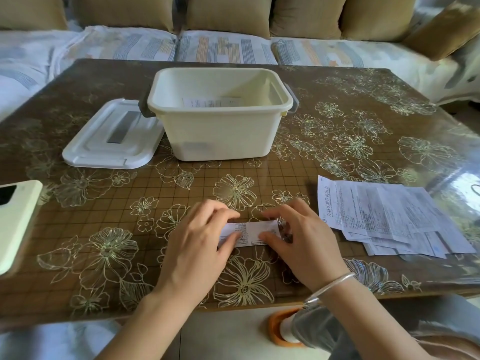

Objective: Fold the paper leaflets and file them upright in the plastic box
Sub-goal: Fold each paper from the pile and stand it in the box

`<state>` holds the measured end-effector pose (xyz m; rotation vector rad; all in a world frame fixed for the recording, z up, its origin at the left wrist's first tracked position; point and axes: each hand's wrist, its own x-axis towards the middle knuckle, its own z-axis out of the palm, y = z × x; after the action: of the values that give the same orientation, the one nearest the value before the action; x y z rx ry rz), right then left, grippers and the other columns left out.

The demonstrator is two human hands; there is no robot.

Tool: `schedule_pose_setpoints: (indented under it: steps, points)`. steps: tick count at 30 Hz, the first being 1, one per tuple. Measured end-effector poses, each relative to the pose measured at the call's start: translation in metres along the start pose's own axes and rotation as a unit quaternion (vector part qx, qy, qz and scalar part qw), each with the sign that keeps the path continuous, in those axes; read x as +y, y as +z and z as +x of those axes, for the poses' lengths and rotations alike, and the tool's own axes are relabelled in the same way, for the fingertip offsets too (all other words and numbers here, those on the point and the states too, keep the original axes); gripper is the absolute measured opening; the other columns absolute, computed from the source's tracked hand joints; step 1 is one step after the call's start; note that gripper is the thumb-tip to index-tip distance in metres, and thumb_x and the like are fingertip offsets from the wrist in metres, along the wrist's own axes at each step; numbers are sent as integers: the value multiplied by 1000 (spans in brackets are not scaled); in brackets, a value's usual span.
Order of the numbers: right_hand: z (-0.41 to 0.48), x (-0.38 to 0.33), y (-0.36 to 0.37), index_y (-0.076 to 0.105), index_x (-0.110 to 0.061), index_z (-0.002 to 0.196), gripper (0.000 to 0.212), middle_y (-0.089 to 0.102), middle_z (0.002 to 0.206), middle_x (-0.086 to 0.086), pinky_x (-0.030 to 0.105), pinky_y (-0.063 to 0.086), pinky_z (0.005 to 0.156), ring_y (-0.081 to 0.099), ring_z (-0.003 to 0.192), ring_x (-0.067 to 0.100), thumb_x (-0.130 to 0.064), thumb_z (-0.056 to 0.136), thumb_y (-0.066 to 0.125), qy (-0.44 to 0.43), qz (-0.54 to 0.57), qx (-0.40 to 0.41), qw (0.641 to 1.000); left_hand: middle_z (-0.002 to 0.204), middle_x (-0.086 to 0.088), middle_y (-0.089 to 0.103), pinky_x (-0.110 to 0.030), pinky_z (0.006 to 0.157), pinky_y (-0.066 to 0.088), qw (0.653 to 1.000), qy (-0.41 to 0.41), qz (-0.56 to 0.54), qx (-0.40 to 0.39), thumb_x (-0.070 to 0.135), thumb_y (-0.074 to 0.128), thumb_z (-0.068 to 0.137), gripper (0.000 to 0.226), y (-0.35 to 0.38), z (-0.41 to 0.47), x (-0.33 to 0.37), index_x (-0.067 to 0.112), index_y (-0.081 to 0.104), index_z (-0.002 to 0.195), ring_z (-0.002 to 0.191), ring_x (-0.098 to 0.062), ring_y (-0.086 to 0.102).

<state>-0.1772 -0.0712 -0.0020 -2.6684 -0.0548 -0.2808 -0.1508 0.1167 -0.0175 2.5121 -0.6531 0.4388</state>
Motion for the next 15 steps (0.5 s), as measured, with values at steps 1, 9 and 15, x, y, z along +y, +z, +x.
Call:
schedule_pose_setpoints:
  steps: [1, 9, 15]
  points:
    - [2, -1, -2, 61, -37, 113, 35, 51, 104, -13, 24, 50, 64, 52, 83, 6, -45, 79, 70, 4, -4, -17, 1000, 104, 5, 58, -30, 76, 51, 1000, -1, 11, 10, 25, 74, 77, 29, -1, 0, 1, 18, 69, 105, 93, -14, 56]
    - [26, -20, -21, 52, -27, 116, 41, 44, 114, -6, 25, 41, 68, 49, 79, 12, -50, 83, 64, 18, -107, -164, 981, 84, 9, 64, -30, 70, 42, 999, 30, 23, 21, 21, 75, 80, 9, 3, -3, 1, 20, 73, 88, 79, -14, 56]
    - [38, -28, -26, 49, -19, 114, 56, 55, 112, -2, 29, 46, 78, 54, 93, 17, -56, 77, 68, 37, -120, -246, 961, 83, 14, 60, -28, 68, 39, 1000, 1, 13, 16, 30, 75, 79, 11, 1, -8, 3, 26, 73, 89, 77, -11, 53]
